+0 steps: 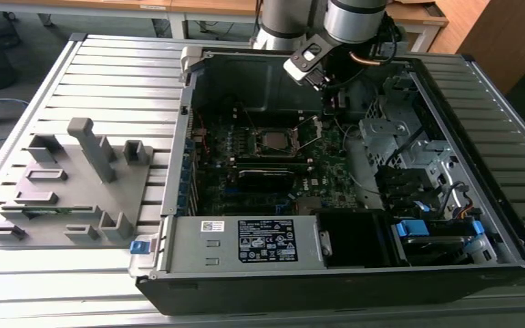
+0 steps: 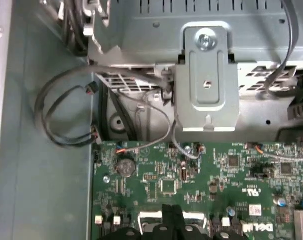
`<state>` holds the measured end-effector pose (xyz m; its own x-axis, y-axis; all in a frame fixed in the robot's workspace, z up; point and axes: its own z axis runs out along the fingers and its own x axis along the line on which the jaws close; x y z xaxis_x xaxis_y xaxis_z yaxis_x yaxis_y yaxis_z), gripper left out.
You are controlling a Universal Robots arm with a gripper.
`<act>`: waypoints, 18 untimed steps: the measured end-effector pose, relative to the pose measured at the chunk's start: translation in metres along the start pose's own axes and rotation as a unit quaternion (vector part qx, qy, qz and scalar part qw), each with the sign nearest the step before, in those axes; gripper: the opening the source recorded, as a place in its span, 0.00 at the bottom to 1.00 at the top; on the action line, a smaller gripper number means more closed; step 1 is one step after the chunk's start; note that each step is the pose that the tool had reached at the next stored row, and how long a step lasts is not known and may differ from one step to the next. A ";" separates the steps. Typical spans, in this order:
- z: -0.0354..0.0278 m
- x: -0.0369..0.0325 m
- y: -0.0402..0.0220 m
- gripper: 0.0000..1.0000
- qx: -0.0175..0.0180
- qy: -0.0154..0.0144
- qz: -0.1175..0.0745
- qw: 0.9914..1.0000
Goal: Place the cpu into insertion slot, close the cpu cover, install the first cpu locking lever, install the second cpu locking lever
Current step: 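Close the cpu cover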
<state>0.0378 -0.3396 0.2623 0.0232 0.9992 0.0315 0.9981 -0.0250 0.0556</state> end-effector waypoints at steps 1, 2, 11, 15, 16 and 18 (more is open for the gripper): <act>0.0002 0.0001 0.0027 0.11 0.000 0.000 0.000 1.000; 0.0003 0.0001 0.0045 0.11 0.000 0.000 0.000 1.000; 0.0024 0.0003 0.0131 0.11 0.002 -0.002 0.000 1.000; 0.0037 0.0003 0.0133 0.11 0.002 -0.003 0.001 1.000; 0.0037 0.0003 0.0133 0.11 0.002 -0.003 0.001 1.000; 0.0038 0.0003 0.0133 0.11 0.003 -0.003 0.001 1.000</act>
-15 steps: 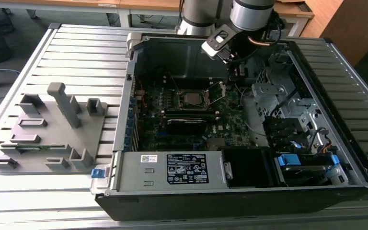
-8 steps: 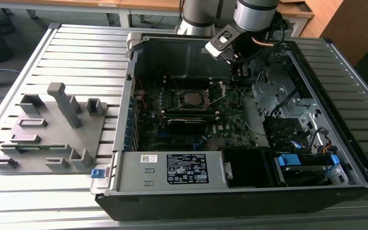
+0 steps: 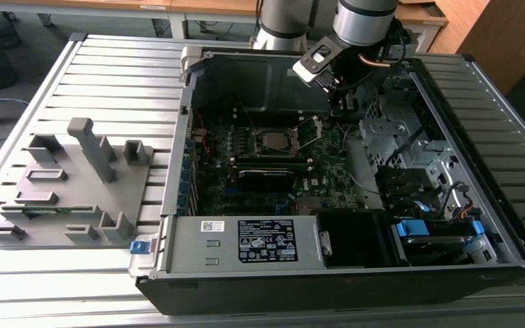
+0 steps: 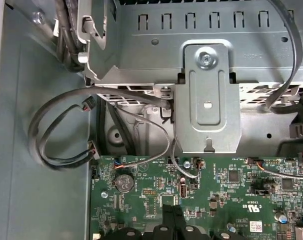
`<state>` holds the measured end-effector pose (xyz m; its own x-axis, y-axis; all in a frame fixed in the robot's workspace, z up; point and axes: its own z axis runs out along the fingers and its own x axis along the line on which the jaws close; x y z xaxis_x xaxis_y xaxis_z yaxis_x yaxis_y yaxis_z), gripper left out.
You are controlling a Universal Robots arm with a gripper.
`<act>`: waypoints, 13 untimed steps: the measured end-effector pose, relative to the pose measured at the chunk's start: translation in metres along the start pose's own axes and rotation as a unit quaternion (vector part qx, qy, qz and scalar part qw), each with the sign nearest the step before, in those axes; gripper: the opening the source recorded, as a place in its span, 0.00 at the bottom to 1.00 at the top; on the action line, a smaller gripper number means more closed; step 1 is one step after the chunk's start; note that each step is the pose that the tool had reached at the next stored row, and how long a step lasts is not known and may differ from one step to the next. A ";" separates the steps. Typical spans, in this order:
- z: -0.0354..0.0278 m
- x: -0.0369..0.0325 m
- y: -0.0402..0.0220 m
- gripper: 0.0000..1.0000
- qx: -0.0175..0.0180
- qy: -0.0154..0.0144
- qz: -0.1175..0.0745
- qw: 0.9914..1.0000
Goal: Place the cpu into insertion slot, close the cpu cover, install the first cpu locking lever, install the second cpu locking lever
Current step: 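Close the cpu cover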
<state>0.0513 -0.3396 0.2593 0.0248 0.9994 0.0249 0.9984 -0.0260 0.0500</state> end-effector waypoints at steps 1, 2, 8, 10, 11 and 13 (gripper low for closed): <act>0.0002 0.0000 0.0001 0.11 0.005 0.000 0.000 1.000; 0.0001 0.0000 0.0001 0.11 0.007 0.000 0.000 1.000; 0.0003 0.0002 0.0006 0.11 0.011 0.000 0.000 1.000; 0.0005 0.0007 0.0019 0.11 0.011 0.000 0.000 1.000; 0.0006 0.0007 0.0025 0.11 0.011 0.000 0.000 1.000; 0.0021 0.0008 0.0037 0.11 0.011 0.000 0.000 1.000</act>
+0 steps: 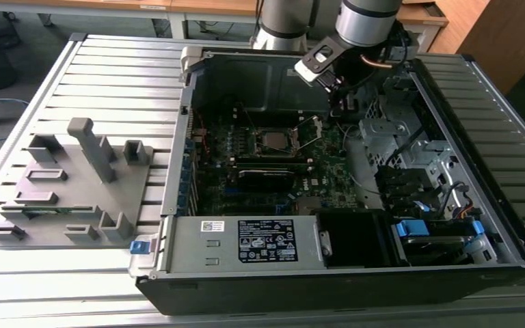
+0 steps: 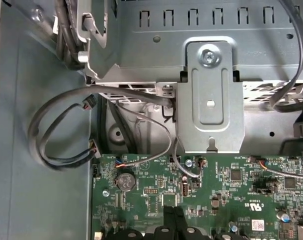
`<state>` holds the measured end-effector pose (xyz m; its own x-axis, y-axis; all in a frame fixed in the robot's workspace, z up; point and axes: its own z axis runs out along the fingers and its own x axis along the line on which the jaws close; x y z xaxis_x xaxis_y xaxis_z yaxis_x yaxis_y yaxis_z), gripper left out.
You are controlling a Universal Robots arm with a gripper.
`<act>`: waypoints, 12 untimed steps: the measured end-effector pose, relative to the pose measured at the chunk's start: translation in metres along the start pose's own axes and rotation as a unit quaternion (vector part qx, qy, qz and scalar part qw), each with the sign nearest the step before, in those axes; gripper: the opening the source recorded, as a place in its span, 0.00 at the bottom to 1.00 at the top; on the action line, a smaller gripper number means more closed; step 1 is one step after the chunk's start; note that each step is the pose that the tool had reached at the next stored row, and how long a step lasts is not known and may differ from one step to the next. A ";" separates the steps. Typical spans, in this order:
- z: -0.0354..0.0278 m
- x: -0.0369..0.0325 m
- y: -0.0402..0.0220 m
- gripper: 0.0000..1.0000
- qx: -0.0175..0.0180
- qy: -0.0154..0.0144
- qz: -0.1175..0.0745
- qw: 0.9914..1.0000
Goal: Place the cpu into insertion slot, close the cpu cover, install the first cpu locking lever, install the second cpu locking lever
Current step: 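Close the cpu cover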
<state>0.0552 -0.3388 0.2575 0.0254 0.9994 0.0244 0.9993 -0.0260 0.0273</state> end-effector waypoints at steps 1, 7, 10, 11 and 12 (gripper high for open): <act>0.0013 0.0000 0.0004 0.11 0.000 0.000 0.000 1.000; 0.0090 -0.0002 0.0009 0.11 0.001 0.000 0.000 1.000; 0.0118 -0.0003 0.0009 0.11 0.001 -0.001 0.000 1.000; 0.0123 -0.0003 0.0008 0.11 0.001 -0.001 0.000 1.000; 0.0126 -0.0003 0.0008 0.11 0.001 -0.001 0.000 1.000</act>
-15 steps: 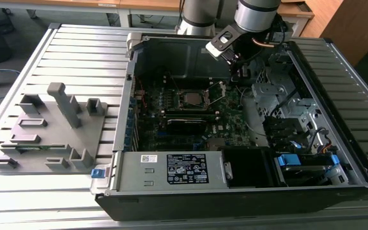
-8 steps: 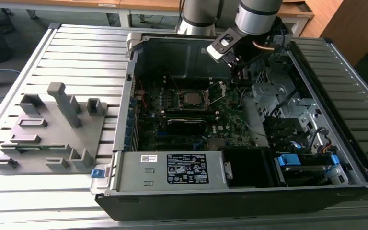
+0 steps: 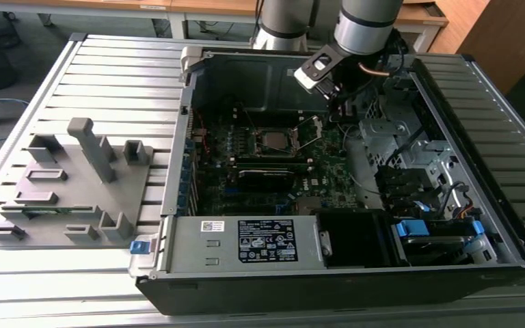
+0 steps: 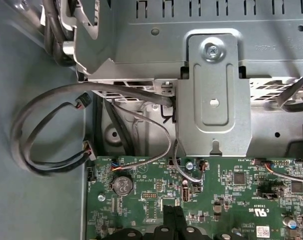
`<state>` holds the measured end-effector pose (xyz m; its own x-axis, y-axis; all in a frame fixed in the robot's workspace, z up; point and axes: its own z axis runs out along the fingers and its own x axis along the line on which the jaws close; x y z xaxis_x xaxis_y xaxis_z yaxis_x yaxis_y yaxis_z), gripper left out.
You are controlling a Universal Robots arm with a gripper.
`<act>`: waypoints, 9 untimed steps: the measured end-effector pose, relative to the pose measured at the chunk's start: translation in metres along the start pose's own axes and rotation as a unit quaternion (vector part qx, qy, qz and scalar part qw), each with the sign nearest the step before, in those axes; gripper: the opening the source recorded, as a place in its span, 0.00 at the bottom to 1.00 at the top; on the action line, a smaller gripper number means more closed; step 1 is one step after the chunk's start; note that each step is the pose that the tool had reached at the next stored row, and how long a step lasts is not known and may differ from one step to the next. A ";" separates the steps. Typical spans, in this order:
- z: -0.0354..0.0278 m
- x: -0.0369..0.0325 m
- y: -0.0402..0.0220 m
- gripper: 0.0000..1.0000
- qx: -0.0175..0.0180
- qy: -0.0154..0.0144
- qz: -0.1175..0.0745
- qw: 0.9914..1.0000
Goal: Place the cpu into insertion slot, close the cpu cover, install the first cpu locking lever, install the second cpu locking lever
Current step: 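Close the cpu cover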
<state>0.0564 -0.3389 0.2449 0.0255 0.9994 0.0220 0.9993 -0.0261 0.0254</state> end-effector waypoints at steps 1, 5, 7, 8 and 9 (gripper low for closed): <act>0.0005 0.0000 0.0000 0.11 0.000 0.000 0.000 1.000; 0.0019 -0.0001 0.0000 0.11 0.000 0.000 0.000 1.000; 0.0020 0.0000 0.0000 0.11 0.000 0.000 0.000 1.000; 0.0021 0.0000 0.0000 0.11 0.000 0.000 0.000 1.000; 0.0021 0.0000 0.0000 0.11 0.000 0.000 0.000 1.000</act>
<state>0.0564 -0.3388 0.2428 0.0255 0.9994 0.0215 0.9993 -0.0260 0.0252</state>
